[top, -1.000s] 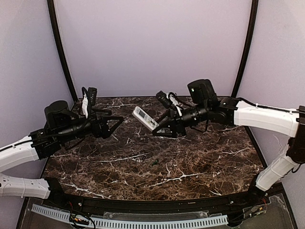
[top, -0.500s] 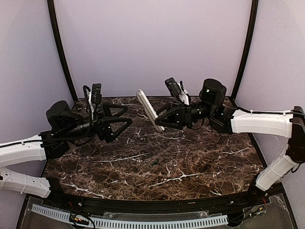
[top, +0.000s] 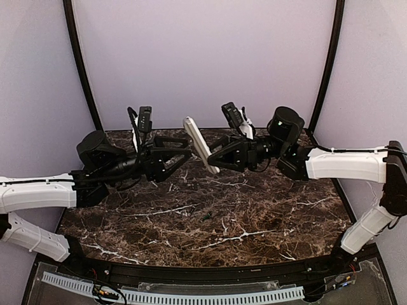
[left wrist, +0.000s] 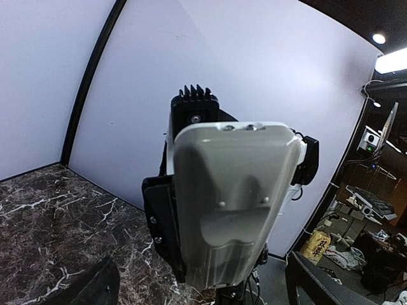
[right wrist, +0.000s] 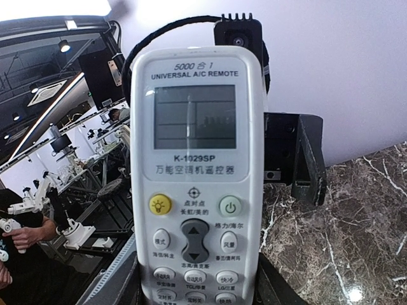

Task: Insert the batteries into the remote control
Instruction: Pass from the right arm to the left

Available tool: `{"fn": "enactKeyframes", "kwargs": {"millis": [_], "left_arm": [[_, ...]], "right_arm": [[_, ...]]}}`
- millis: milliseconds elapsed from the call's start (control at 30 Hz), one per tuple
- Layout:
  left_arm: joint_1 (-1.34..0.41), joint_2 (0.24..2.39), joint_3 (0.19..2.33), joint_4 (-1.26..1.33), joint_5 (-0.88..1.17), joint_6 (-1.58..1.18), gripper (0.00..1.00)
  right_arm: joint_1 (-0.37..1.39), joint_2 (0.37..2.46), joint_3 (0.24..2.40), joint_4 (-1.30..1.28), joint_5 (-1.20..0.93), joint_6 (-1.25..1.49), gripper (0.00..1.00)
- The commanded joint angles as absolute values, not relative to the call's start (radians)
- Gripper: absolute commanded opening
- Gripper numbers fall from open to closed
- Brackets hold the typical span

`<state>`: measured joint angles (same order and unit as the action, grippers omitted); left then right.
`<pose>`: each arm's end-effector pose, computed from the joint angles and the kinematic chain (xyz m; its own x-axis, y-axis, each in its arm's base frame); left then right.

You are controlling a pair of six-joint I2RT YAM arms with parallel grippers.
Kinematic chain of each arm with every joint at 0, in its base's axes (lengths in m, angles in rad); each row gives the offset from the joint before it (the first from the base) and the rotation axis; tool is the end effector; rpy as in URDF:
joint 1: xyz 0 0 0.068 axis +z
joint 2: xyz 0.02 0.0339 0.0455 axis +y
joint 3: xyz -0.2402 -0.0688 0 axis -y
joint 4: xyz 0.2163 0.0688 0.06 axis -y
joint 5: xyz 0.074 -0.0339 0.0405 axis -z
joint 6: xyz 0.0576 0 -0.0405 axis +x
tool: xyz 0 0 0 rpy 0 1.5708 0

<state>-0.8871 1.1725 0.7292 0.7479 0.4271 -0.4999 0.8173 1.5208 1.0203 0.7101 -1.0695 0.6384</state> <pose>0.1512 -0.2233 0.3342 -0.2916 -0.3328 -0.8968 0.9291 0.1243 -0.3482 0.1862 0.2723 0.3234 -0.4443 -0.0550 -0.8942 -0.8376 -0.3288 0.4363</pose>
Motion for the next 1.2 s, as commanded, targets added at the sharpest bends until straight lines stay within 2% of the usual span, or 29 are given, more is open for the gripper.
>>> {"fn": "enactKeyframes", "kwargs": {"millis": [0, 500, 567, 800, 833, 867, 967, 1033, 1167], "left_arm": [[-0.911, 1.191, 0.773, 0.824, 0.444, -0.535, 0.9], [-0.927, 1.259, 0.843, 0.828, 0.423, -0.531, 0.79], [-0.929, 1.268, 0.847, 0.828, 0.42, -0.532, 0.76], [-0.929, 1.286, 0.861, 0.808, 0.398, -0.529, 0.54], [-0.929, 1.288, 0.864, 0.804, 0.398, -0.526, 0.5], [-0.928, 1.289, 0.869, 0.789, 0.394, -0.522, 0.49], [-0.927, 1.285, 0.883, 0.742, 0.387, -0.492, 0.42], [-0.927, 1.281, 0.905, 0.666, 0.387, -0.456, 0.37], [-0.928, 1.288, 0.975, 0.445, 0.364, -0.368, 0.34]], "right_arm": [[0.824, 1.522, 1.006, 0.721, -1.041, 0.612, 0.4], [0.833, 1.551, 0.988, 0.764, -1.04, 0.623, 0.4], [0.833, 1.551, 0.989, 0.762, -1.04, 0.622, 0.4], [0.83, 1.541, 0.978, 0.746, -1.035, 0.604, 0.43], [0.827, 1.538, 0.975, 0.742, -1.033, 0.603, 0.48], [0.821, 1.531, 0.969, 0.741, -1.032, 0.605, 0.63], [0.79, 1.507, 0.945, 0.723, -1.024, 0.607, 0.87], [0.756, 1.475, 0.932, 0.661, -1.017, 0.589, 0.97], [0.667, 1.369, 0.92, 0.371, -0.893, 0.447, 0.98]]}}
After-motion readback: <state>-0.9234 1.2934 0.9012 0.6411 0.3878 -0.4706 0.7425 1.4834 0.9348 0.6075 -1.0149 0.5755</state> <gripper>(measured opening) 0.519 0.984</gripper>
